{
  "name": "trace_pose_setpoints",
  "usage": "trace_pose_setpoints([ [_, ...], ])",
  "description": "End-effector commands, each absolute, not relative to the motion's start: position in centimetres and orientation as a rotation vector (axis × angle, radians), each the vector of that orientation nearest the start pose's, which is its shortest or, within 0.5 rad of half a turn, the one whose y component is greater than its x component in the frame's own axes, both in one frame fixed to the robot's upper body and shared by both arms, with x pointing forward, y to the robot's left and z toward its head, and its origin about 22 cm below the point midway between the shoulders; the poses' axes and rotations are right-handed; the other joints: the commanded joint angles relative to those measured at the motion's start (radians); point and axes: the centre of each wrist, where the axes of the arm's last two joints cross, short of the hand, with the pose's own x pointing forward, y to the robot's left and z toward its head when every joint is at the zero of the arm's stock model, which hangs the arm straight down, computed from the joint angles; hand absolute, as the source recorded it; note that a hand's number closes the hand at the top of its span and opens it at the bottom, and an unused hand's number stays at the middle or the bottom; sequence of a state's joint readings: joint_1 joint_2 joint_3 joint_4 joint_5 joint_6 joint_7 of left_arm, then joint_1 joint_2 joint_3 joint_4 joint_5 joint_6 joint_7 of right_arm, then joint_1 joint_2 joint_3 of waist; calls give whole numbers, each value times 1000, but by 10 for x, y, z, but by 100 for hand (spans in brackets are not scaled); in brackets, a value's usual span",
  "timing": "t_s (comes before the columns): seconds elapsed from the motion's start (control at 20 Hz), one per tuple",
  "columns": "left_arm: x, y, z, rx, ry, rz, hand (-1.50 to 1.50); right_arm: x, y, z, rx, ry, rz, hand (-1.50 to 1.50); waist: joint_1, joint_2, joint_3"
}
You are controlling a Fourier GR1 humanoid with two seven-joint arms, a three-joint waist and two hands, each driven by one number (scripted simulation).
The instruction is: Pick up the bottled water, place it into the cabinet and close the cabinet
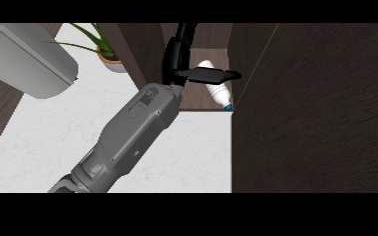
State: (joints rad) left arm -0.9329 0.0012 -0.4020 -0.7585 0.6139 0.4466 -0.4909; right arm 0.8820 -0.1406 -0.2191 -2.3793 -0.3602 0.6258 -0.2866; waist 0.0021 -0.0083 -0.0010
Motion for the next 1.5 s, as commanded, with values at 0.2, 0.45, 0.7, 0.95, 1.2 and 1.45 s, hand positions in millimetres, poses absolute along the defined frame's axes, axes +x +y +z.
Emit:
trace_pose_setpoints([
  [0.2, 326, 47, 57, -348, -1901, 39, -150, 34, -301, 124, 177, -1917, 237, -150, 19, -3, 0],
  [0.45, 285, 68, 38, -376, -1891, 44, -150, 37, -286, 140, 164, -1924, 279, -150, 16, 1, -1],
  [0.7, 247, 84, 43, -386, -1867, 82, -150, 35, -278, 137, 305, -1859, 338, -150, 7, -1, 0],
  [0.95, 225, 109, 43, -352, -1876, 88, -150, 51, -274, 136, 412, -1776, 535, 150, 24, 3, -1],
  [1.2, 204, 131, 47, -346, -1873, 106, -150, 41, -253, 146, 498, -1738, 568, 150, 1, 0, -1],
  [1.45, 184, 163, 31, -337, -1878, 120, -150, 47, -238, 147, 567, -1692, 610, 150, 10, 2, -3],
])
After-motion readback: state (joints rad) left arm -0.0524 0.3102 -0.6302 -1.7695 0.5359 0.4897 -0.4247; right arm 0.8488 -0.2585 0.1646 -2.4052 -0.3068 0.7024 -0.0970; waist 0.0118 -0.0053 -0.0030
